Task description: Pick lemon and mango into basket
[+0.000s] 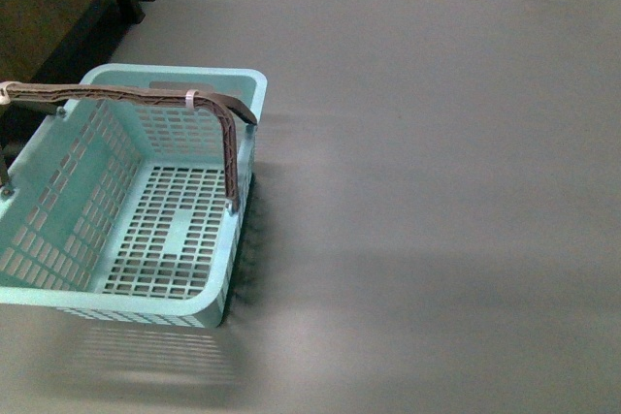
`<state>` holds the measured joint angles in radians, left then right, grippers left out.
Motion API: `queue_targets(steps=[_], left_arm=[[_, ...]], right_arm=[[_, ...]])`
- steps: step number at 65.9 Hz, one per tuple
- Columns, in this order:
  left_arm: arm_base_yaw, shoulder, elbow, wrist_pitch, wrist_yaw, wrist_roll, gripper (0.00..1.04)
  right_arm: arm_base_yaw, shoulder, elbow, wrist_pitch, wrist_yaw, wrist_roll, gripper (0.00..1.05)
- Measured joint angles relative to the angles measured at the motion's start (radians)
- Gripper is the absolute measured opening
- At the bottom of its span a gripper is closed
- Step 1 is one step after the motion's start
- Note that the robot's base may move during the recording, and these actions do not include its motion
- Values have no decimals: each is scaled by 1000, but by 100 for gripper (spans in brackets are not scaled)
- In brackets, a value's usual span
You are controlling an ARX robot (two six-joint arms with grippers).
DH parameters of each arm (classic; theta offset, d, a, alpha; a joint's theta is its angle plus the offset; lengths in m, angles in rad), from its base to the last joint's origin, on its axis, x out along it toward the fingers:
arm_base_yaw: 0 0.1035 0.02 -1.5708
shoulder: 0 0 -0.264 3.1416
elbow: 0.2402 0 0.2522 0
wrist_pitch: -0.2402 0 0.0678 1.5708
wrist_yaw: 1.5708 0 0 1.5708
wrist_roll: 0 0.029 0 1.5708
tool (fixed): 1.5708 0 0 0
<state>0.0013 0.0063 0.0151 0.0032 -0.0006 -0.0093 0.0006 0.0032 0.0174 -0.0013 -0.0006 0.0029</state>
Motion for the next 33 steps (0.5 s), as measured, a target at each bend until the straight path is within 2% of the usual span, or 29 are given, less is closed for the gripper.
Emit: queue_targets(steps=[33], left_arm=[[-1, 1, 1, -2, -5, -6, 98]], right_arm=[[0, 0, 0, 0, 0, 0, 96]])
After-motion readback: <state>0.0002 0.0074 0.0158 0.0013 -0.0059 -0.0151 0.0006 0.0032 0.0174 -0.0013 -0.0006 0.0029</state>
